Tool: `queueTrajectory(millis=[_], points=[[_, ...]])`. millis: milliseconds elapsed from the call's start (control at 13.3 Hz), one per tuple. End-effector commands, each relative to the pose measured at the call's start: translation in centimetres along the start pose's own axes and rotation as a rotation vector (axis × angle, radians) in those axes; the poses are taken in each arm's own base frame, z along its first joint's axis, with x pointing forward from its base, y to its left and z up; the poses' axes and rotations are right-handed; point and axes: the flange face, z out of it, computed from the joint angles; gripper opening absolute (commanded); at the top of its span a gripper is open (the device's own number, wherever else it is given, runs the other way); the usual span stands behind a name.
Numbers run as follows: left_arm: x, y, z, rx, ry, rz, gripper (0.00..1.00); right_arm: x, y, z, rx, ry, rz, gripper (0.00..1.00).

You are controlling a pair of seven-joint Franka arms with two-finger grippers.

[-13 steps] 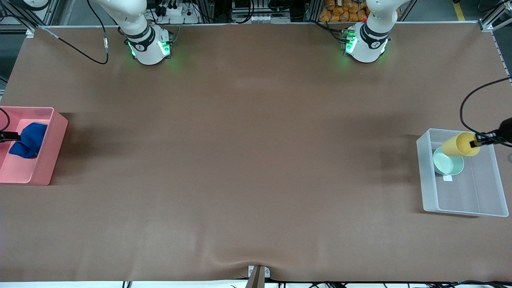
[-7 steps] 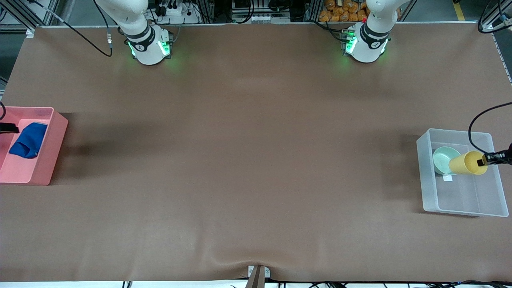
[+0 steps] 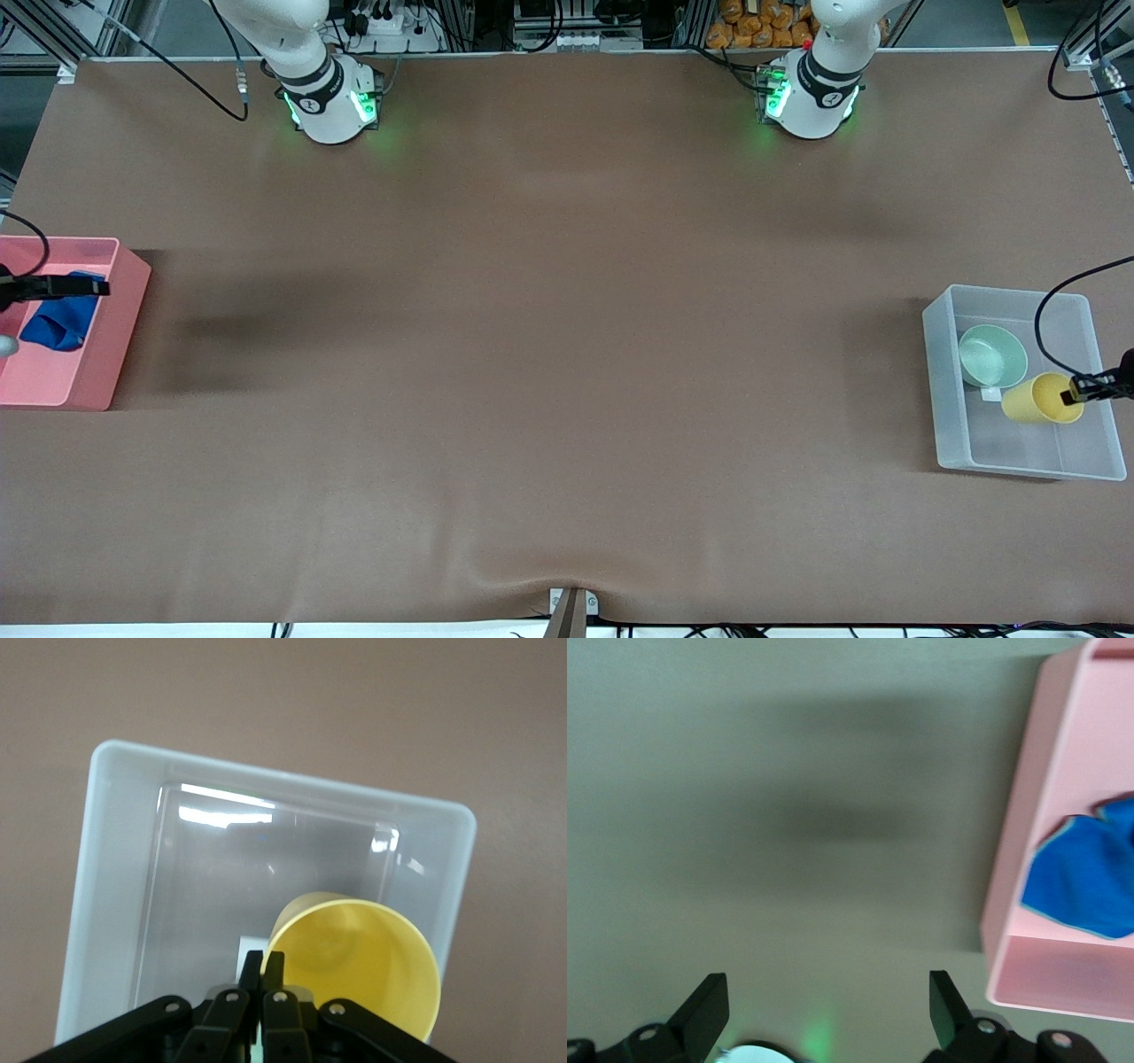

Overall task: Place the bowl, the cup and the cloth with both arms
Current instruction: 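Lower the cup into the clear bin while the right gripper releases the cloth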

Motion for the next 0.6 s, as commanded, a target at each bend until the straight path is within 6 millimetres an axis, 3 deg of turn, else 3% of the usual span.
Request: queueTrajectory(millis=[0, 226, 527], points=[[0.9, -0.3, 1.6, 0.019, 0.027, 0.019, 0.00, 0.5, -3.6, 0.1, 0.024, -0.005, 0.056, 1.00], [1.2, -0.3, 3.6, 0.022, 0.055, 0.019, 0.00, 0.6, -7.8, -0.4, 0.001, -0.014, 0.066, 1.00], [1.5, -0.3, 6.5, 0.023, 0.086, 0.017, 0.00, 1.8, -15.6, 0.9, -0.025, -0.038, 0.103, 1.00]])
